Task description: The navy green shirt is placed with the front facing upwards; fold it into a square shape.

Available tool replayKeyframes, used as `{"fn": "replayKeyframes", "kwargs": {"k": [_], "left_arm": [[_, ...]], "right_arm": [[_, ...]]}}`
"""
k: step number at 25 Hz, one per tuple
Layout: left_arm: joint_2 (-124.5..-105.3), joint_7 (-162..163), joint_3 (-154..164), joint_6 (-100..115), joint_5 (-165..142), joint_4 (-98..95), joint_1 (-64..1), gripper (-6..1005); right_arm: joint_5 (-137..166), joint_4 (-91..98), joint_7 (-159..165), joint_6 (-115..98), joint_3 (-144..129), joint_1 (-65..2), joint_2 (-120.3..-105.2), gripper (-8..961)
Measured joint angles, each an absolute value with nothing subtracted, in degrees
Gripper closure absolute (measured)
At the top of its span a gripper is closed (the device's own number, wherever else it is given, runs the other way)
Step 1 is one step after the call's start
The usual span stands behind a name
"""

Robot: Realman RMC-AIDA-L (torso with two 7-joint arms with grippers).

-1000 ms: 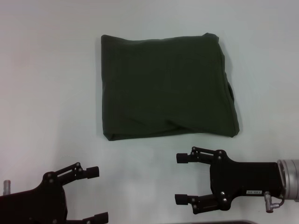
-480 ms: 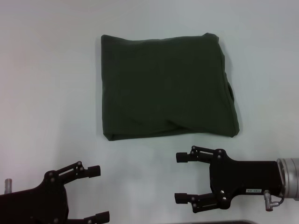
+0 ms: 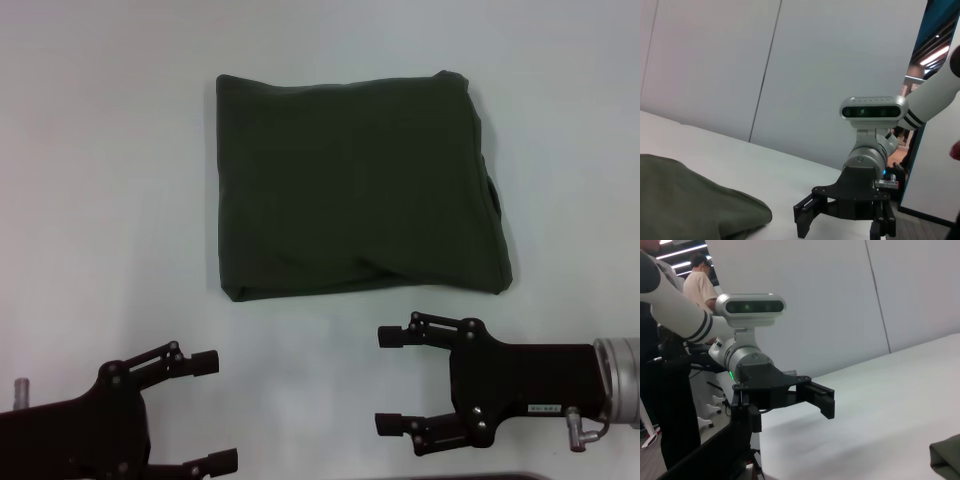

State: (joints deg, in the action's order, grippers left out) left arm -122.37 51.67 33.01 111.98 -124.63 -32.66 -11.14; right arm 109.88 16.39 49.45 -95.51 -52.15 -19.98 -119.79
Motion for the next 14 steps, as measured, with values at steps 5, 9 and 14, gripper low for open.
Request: {"fn": "replayKeyframes", "kwargs": {"k": [5, 9, 14], "left_arm": [[-122.03, 52.0, 32.8, 112.7, -124.6, -32.7, -11.7, 67], [-121.93, 52.1, 32.7, 113.1, -124.7, -32.4, -11.5, 67], [-121.91, 52.1, 32.5, 113.2, -124.7, -32.4, -11.4, 67]], "right_arm": [[110.0, 16.7, 49.5, -95.5, -52.3, -20.0, -119.66, 12], [110.1, 16.8, 49.5, -95.7, -52.3, -20.1, -119.60, 12], [110.2, 16.8, 49.9, -96.0, -52.5, -20.4, -119.68, 12]]}}
